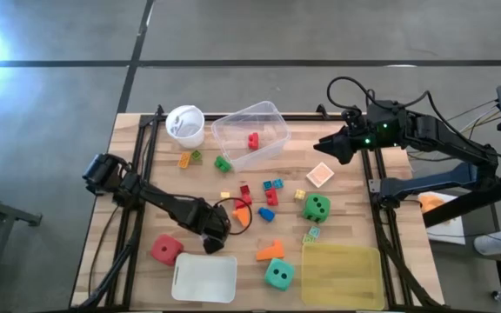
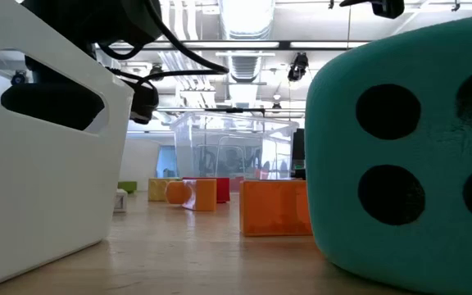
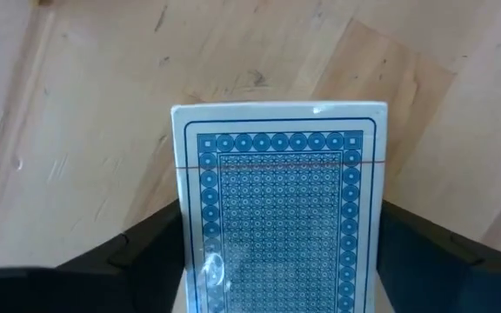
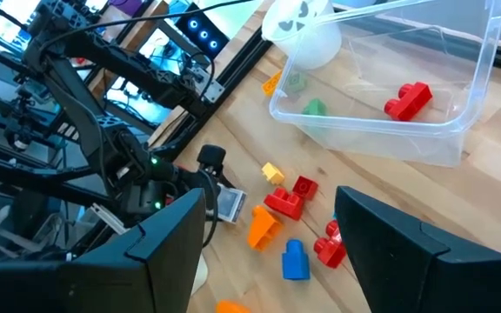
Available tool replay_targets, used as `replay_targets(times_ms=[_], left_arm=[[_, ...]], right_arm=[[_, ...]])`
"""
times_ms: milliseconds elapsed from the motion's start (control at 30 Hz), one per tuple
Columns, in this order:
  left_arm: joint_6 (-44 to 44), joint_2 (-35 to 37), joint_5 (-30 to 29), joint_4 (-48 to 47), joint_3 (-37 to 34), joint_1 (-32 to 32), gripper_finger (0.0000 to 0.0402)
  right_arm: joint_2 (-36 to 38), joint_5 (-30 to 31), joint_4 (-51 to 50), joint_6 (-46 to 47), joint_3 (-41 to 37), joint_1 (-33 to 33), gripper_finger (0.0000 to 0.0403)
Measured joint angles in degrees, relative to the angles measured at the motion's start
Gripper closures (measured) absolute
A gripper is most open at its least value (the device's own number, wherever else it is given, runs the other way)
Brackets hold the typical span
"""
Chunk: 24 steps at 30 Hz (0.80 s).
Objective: Pick & Place Toys
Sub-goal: Put the blue deck of cards into the white bin
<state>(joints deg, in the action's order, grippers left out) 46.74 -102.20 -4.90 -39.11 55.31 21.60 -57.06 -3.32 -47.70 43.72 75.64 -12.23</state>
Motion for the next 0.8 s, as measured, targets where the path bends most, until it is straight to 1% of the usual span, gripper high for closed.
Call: replay_targets(times_ms=[267,367,500,567,700,800], left_arm=[[-0.4,0.2,0.0,0.2,0.0,0.0,0.0102],[-0.8,1.4,0.0,0.2,-0.1,0.0,0.0102],[-2.7,4.1,1.6,-1.9,0.6,0.1,0.0102],[-4.8,5.8,2.3,-2.8,1.6,0.1,0.0102],[-10.4,8.1,6.1,-4.5,3.9,0.0,0.0102],[-13.8,9.8,8.5,-8.1,7.0,0.6,0.0102]], right_arm=[[0.0,-0.2,0.0,-0.2,0.0,0.0,0.0153],[0.0,-0.2,0.0,-0.3,0.0,0.0,0.0153],[0.0,-0.2,0.0,-0.5,0.0,0.0,0.0153],[0.0,-0.2,0.0,-0.5,0.0,0.0,0.0153],[0.0,-0.2,0.0,-0.6,0.0,0.0,0.0153],[0.0,-0.2,0.0,-0.7,0.0,0.0,0.0153]])
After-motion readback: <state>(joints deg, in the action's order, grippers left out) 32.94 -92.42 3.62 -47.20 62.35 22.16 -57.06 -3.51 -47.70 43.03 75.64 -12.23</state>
